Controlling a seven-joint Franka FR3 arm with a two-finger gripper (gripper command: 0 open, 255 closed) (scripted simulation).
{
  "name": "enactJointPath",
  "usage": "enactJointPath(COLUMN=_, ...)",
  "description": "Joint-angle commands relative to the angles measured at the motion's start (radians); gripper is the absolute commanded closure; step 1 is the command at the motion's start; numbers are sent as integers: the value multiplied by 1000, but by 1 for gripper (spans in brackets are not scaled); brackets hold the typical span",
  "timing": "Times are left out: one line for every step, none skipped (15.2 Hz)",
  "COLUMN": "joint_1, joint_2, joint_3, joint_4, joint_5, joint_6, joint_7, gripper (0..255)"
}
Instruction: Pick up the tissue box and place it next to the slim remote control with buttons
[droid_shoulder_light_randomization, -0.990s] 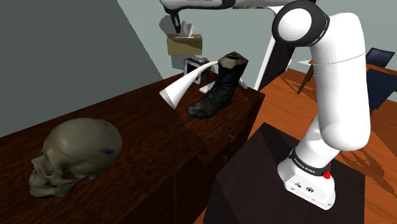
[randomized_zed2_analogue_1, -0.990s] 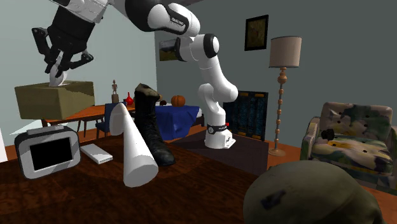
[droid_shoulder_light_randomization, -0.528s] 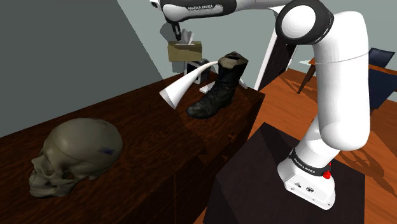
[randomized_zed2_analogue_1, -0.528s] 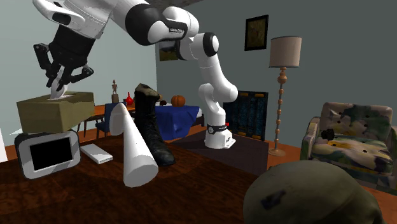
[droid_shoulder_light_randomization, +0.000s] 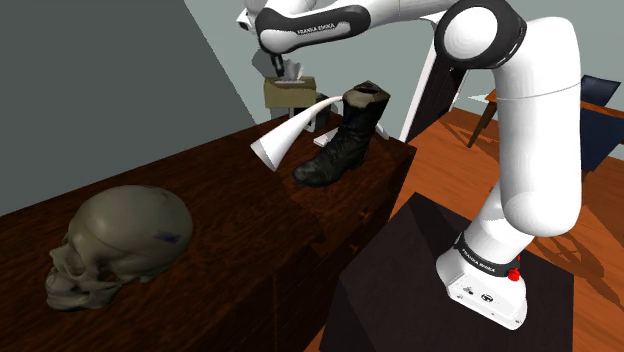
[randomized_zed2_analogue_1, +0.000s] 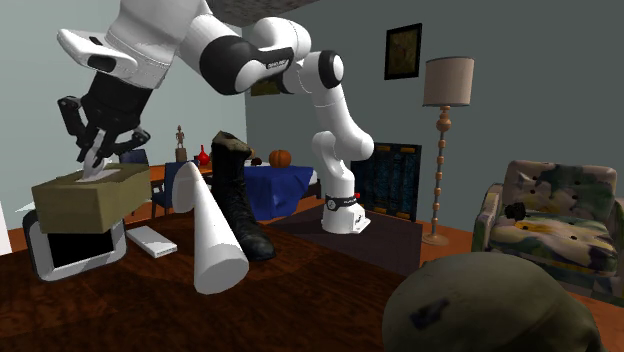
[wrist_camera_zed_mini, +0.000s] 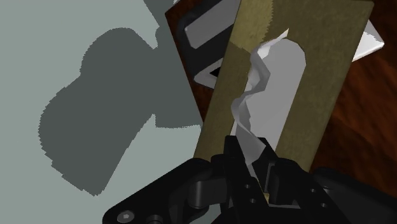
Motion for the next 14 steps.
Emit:
enactJointPath(joint_1=-3, joint_2=-1, joint_3=-2, joint_4=-26, joint_5=-5, joint_6=22, joint_7=14, gripper=255)
enactJointPath(joint_1=-4, joint_2=0, joint_3=-2, joint_4=-37, joint_5=-7, joint_6=32, joint_7=21, gripper=255)
enactJointPath(joint_1=-4, joint_2=1, joint_3=-3, joint_4=-49, joint_5=-10, joint_6=42, joint_7=28, gripper=255)
enactJointPath(joint_1=-5, joint_2=2, joint_3=-4, joint_4=-59, joint_5=-13, joint_6=52, joint_7=35, gripper=255)
enactJointPath(joint_1=-5, joint_2=3, joint_3=-5, joint_4=-70, joint_5=-16, joint_6=62, joint_7=42, gripper=255)
enactJointPath(joint_1=-6, joint_2=5, joint_3=-6, joint_4=-79, joint_5=-19, joint_6=72, joint_7=50, gripper=255)
enactJointPath(joint_1=-6, joint_2=7, joint_3=-7, joint_4=-89, joint_5=-22, joint_6=81, joint_7=57, gripper=255)
enactJointPath(joint_1=-7, joint_2=9, joint_3=-8, joint_4=-98, joint_5=-25, joint_6=90, joint_7=64, gripper=255)
enactJointPath(joint_1=-7, joint_2=11, joint_3=-9, joint_4=-107, joint_5=-28, joint_6=100, joint_7=71, gripper=255)
enactJointPath(joint_1=-7, joint_2=13, joint_3=-10, joint_4=-116, joint_5=-31, joint_6=109, joint_7=78, gripper=255)
enactJointPath(joint_1=-8, joint_2=16, joint_3=-11, joint_4=-124, joint_5=-34, joint_6=118, joint_7=85, gripper=255)
enactJointPath(joint_1=-8, joint_2=19, joint_3=-12, joint_4=-132, joint_5=-38, joint_6=127, joint_7=92, gripper=255)
enactJointPath(joint_1=-8, joint_2=22, joint_3=-13, joint_4=-140, joint_5=-41, joint_6=136, joint_7=99, gripper=255)
enactJointPath(joint_1=-8, joint_2=26, joint_3=-14, joint_4=-147, joint_5=-44, joint_6=144, joint_7=106, gripper=255)
